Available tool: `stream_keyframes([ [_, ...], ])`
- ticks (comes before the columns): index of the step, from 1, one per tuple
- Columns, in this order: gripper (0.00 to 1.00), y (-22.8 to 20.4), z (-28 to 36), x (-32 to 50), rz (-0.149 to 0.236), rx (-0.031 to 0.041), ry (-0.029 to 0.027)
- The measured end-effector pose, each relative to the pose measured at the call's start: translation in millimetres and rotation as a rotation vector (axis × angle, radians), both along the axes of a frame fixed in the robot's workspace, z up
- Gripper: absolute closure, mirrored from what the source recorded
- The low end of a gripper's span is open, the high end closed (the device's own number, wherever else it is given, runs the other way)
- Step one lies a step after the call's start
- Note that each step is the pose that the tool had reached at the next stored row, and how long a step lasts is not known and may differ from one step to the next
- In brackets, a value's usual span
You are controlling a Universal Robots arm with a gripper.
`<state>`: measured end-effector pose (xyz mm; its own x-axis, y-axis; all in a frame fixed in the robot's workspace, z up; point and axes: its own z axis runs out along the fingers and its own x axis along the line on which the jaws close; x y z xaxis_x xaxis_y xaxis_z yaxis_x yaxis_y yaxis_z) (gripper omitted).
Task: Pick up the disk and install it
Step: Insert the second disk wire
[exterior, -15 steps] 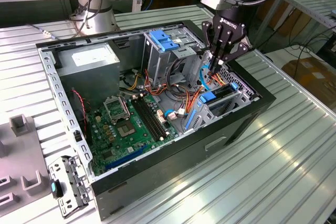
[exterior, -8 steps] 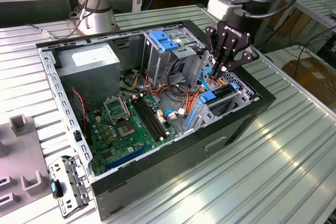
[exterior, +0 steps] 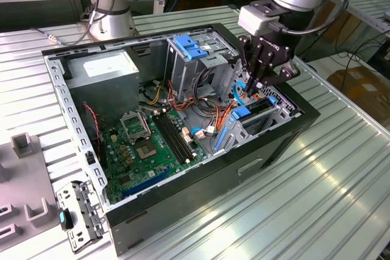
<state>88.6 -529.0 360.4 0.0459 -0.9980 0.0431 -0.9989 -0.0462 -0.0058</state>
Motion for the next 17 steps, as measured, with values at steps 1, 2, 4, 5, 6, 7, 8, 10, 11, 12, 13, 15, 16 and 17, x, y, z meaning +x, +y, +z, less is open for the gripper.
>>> stream_keyframes([
  [1, 0.84, -1.5, -0.2, -0.1, 0.000, 0.0092, -0.0015],
  [2, 0.84, -4.4, -0.6, -0.2, 0.000, 0.0218, -0.0034],
  [4, 0.84, -11.9, -1.2, -0.6, 0.000, 0.0334, -0.0074],
  [5, 0.84, -14.3, -1.4, -0.8, 0.000, 0.0339, -0.0082],
  [6, 0.84, -17.8, -1.9, -1.3, 0.000, 0.0346, -0.0099],
  [7, 0.84, -19.4, -2.4, -1.7, 0.000, 0.0350, -0.0117],
  [8, 0.84, -21.0, -3.5, -2.4, 0.000, 0.0350, -0.0174],
  [10, 0.84, -21.3, -5.4, -3.1, 0.000, 0.0347, -0.0295],
  [11, 0.84, -21.3, -6.4, -4.5, 0.000, 0.0351, -0.0363],
  [12, 0.84, -21.3, -7.0, -5.5, -0.001, 0.0356, -0.0405],
  [13, 0.84, -21.4, -7.5, -5.5, -0.003, 0.0359, -0.0429],
  [15, 0.84, -21.8, -8.5, -5.5, -0.014, 0.0365, -0.0448],
  [16, 0.84, -22.0, -8.7, -5.5, -0.018, 0.0367, -0.0454],
  [17, 0.84, -22.2, -8.8, -5.6, -0.023, 0.0370, -0.0457],
])
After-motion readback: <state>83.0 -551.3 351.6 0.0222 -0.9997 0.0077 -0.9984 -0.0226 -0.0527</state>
